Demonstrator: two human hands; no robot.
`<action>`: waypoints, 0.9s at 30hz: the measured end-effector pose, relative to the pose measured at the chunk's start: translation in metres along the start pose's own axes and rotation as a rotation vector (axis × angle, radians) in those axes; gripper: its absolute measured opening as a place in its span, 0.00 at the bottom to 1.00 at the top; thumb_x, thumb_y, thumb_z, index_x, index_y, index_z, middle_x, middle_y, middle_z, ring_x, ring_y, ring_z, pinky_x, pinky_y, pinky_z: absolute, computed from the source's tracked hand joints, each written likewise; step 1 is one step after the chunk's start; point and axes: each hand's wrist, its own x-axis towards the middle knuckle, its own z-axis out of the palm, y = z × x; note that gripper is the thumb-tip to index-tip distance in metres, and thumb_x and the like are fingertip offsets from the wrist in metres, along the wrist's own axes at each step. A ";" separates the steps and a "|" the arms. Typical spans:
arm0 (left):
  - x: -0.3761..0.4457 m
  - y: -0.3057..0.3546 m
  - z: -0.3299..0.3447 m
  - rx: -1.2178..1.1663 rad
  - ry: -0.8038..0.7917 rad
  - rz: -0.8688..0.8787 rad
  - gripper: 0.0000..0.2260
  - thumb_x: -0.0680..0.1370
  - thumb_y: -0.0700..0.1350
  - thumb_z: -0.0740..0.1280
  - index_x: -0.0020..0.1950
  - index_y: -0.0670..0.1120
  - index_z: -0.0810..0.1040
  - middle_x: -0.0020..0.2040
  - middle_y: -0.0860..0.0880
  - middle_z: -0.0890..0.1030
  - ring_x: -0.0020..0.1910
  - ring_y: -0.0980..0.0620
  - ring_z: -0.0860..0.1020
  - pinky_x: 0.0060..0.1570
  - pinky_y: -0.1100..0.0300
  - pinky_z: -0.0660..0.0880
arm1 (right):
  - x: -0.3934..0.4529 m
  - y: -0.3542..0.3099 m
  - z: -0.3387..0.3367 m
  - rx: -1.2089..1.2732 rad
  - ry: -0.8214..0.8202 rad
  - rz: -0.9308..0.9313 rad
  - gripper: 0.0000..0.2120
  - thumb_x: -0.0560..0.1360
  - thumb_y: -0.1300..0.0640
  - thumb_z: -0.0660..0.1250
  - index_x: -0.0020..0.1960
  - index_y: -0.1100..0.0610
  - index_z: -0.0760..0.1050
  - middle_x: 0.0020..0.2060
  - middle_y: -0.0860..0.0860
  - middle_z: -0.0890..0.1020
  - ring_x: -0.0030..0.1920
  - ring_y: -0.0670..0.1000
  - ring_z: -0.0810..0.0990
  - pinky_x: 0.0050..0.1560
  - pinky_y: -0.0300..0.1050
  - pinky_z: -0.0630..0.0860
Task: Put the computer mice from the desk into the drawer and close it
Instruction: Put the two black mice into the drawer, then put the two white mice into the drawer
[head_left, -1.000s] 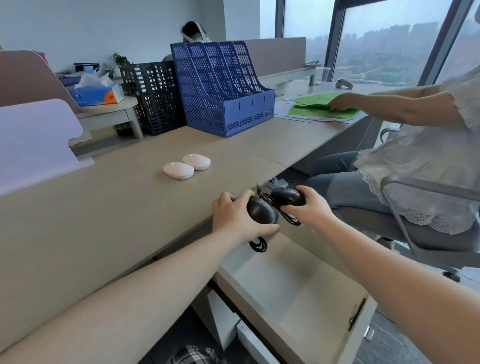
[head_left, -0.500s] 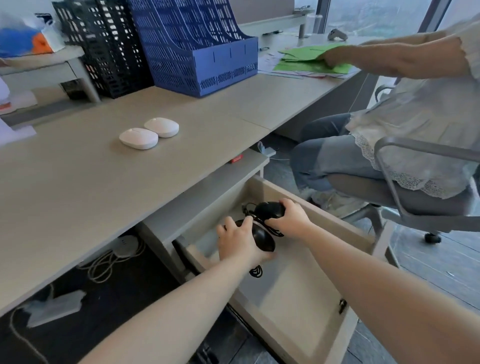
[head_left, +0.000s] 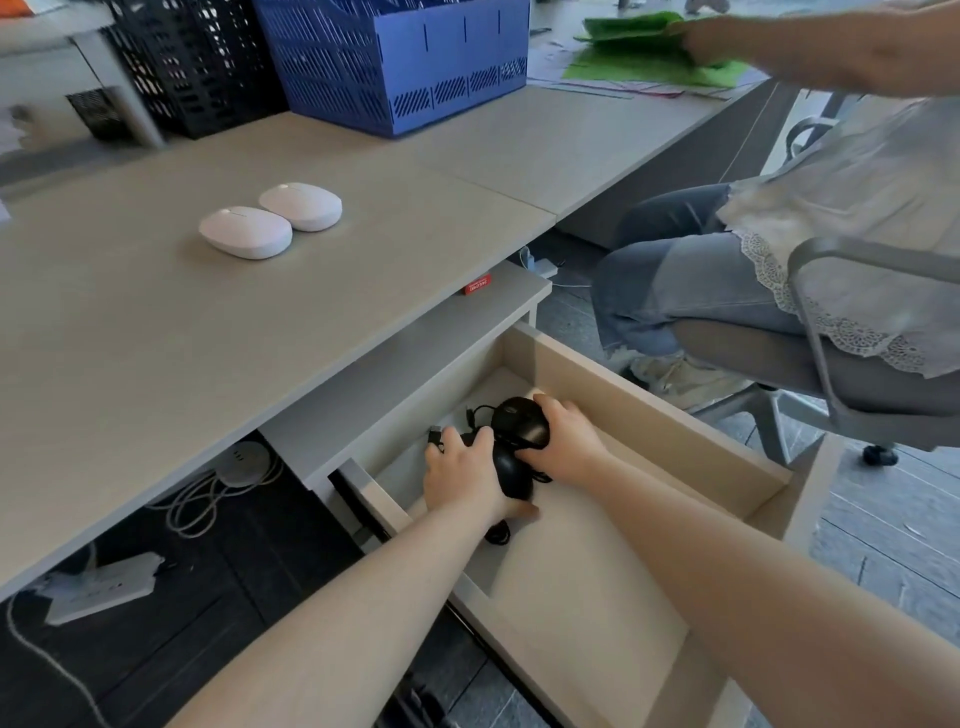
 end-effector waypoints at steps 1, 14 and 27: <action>0.001 -0.001 0.000 -0.013 -0.012 -0.005 0.41 0.56 0.63 0.78 0.63 0.54 0.66 0.66 0.45 0.62 0.67 0.40 0.61 0.61 0.50 0.70 | 0.000 0.000 0.000 -0.006 0.000 -0.008 0.35 0.66 0.52 0.75 0.69 0.55 0.65 0.62 0.59 0.74 0.64 0.59 0.72 0.63 0.49 0.70; -0.016 0.003 -0.016 0.161 -0.030 0.069 0.51 0.61 0.64 0.76 0.75 0.55 0.51 0.72 0.45 0.56 0.69 0.40 0.59 0.63 0.47 0.70 | -0.022 -0.017 -0.027 -0.148 0.066 -0.118 0.24 0.76 0.46 0.62 0.69 0.56 0.68 0.63 0.55 0.76 0.65 0.57 0.73 0.61 0.51 0.73; -0.052 -0.006 -0.162 0.039 0.425 0.291 0.13 0.76 0.49 0.63 0.56 0.43 0.75 0.56 0.43 0.79 0.55 0.40 0.76 0.48 0.51 0.73 | -0.047 -0.132 -0.107 0.021 0.343 -0.272 0.15 0.77 0.48 0.61 0.56 0.56 0.78 0.48 0.53 0.83 0.51 0.55 0.80 0.51 0.48 0.76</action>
